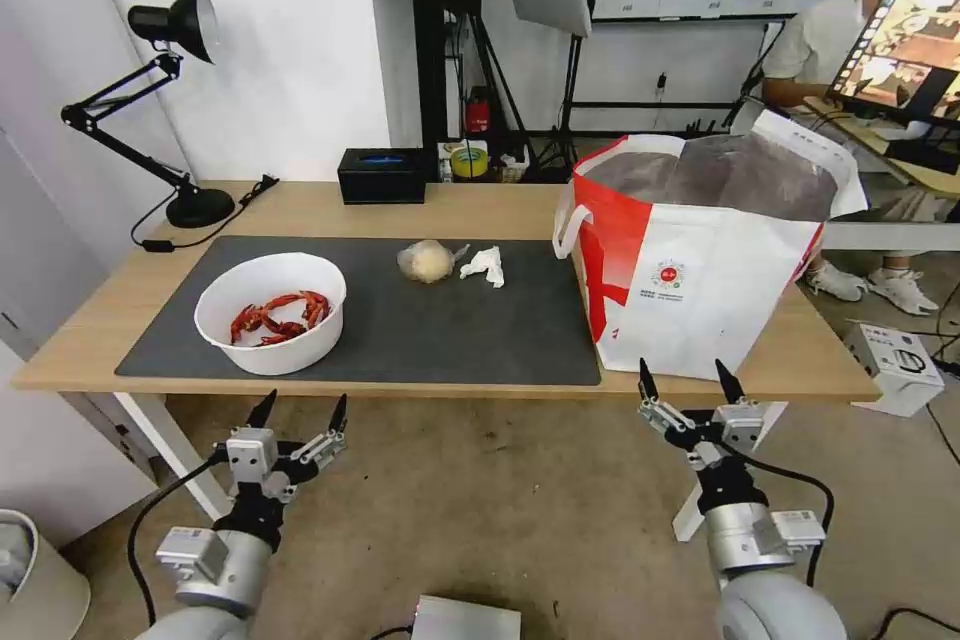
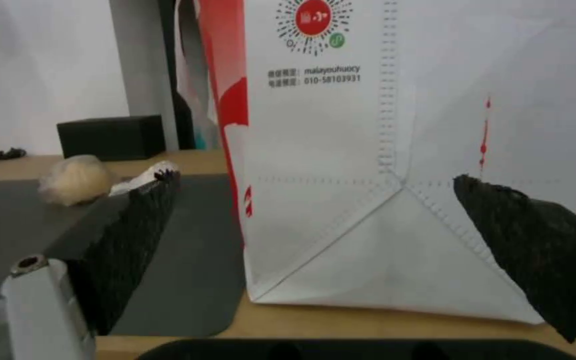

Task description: Pick up the trash from the table and place it into the takeout bag.

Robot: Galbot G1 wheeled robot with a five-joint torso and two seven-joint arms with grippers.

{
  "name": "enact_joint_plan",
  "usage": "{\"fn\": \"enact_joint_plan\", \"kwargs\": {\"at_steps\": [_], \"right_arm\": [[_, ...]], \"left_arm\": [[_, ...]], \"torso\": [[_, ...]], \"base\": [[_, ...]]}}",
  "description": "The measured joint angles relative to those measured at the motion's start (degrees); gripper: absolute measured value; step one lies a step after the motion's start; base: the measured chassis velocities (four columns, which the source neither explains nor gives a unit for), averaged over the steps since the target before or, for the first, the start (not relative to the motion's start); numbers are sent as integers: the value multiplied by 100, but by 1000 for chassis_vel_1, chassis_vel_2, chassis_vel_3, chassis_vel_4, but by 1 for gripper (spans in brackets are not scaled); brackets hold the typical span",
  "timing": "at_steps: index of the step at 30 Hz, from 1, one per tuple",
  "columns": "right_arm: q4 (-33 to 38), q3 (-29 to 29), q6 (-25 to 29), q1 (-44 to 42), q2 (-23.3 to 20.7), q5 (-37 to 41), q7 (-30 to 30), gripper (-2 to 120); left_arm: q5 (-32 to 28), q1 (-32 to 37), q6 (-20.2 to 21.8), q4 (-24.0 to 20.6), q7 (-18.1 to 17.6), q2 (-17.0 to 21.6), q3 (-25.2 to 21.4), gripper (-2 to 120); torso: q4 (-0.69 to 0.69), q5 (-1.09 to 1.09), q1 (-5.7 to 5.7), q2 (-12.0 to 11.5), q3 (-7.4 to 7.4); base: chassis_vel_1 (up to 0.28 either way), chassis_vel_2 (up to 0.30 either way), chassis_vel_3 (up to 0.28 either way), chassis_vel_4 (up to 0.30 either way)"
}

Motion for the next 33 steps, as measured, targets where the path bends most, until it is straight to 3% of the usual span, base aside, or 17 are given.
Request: {"fn": "enact_joint_plan", "kwargs": {"at_steps": [20,33], "right_arm": [[101,-34,-2,-76,60,20,-44,100],[33,-401,54,476,-351,555,-452,100]], "left_arm": [[-1,-45,-21,29,-9,35,-34,100],[-15,-7,-33,30,-69,-41,-142,100]], "torso": [[0,0,0,-1,0],[0,0,0,-1,1]], "base": [[0,0,0,0],[0,0,0,0]]}}
